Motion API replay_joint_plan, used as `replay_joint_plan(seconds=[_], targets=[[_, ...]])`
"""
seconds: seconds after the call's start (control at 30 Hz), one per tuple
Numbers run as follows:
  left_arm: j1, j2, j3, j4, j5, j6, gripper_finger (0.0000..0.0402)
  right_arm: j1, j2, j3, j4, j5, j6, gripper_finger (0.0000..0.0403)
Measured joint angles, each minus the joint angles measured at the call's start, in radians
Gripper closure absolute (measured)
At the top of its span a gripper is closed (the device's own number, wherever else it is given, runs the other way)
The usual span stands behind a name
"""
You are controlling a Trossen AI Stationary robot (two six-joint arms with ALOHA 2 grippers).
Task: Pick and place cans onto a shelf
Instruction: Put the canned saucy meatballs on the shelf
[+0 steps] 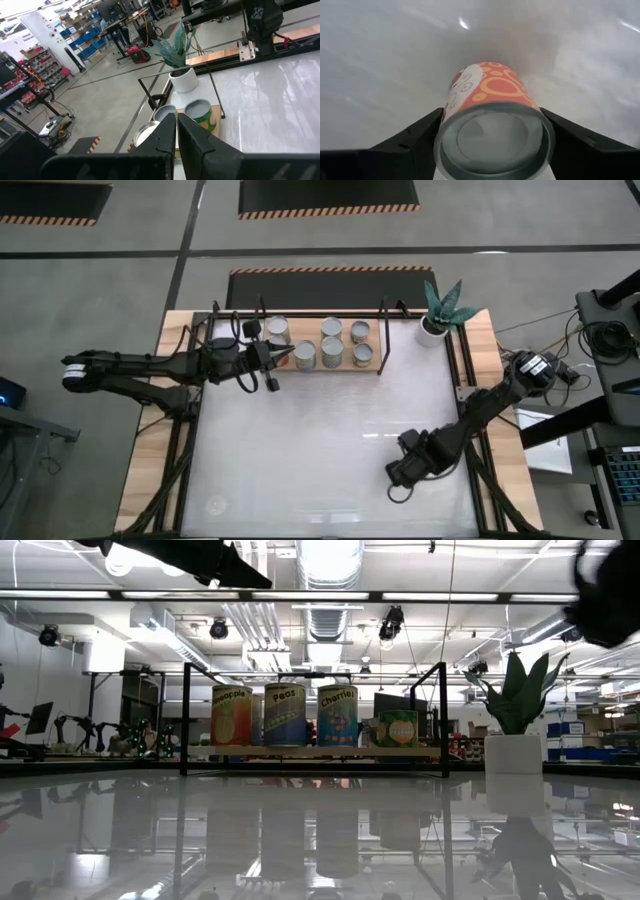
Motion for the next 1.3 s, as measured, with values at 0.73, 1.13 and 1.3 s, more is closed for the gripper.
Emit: replay_joint_plan(seconds=[0.73, 1.13, 1.3], targets=[[0.0, -0.074, 0.001, 0.041, -0.002, 0.001, 0.0402, -0.514, 0.004, 0.463, -0.083, 0.199, -1.011, 0.011], [0.0, -0.09, 0.001, -0.005, -0.002, -0.02, 0.0402, -0.912, 0.044, 0.77, -0.068, 0.198, -1.616, 0.011], [0.002, -0.078, 0.001, -0.005, -0.002, -0.018, 0.0402, -1.111, 0.174, 0.939, -0.093, 0.199, -1.797, 0.011]])
